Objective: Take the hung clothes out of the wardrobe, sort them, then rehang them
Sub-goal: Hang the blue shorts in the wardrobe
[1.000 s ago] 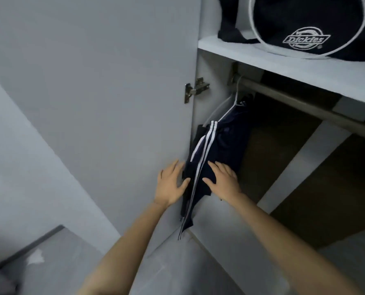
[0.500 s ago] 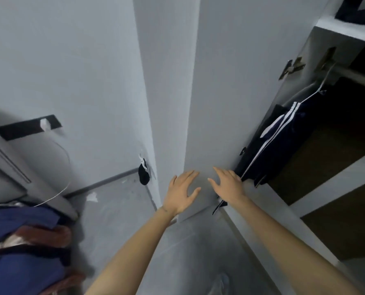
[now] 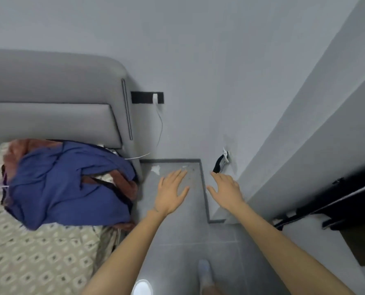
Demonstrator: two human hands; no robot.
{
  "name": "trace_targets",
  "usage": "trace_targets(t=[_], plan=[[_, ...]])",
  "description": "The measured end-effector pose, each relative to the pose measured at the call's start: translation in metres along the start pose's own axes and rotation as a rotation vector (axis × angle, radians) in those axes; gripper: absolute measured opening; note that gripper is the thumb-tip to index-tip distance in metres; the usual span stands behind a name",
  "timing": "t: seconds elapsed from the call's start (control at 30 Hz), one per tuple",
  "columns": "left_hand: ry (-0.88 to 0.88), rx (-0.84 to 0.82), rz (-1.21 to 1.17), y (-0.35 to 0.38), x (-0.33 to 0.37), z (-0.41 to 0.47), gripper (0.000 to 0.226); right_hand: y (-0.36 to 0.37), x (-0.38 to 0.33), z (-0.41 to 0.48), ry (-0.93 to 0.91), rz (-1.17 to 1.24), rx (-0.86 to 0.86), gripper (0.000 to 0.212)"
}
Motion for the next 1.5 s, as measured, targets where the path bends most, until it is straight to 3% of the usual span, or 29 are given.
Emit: trace_targets(t=[0.33,0.47,0.53,0.87,1.23,1.5], plan=[[-0.452,0.161,0.159,-0.104,-0.154,-0.043,0.083,0.060,-0.175,0.093,-0.353,-0.099,-0.108,0.065],[-0.624,0.256,0.171,-0.141,-0.210,-0.050,0.085,0.082,-0.251,0.138,-0.495,-0.084,-0.136,0.077],[-0.716,0.295,0.165,-0.158,-0.237,-0.051,0.085,0.090,-0.291,0.159,-0.576,-0.084,-0.155,0.068],[-1.056,0.444,0.176,-0.223,-0.338,-0.072,0.064,0.139,-0.452,0.233,-0.890,-0.161,-0.230,0.067],[-1.247,0.562,0.029,-0.251,-0.460,-0.092,0.065,0.209,-0.583,0.268,-1.028,-0.198,-0.325,0.069],[-1.374,0.569,-0.064,-0.265,-0.559,-0.103,0.065,0.268,-0.673,0.285,-1.016,-0.204,-0.384,0.066]])
Point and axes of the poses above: each hand's wrist, its own z-axis towards the middle knuckle, its own y-axis out of the palm, x = y × z, the point moved 2 cm from there along z, towards the middle knuckle, and after that the axes turned 5 degrees about x, right-handed, at the moved point
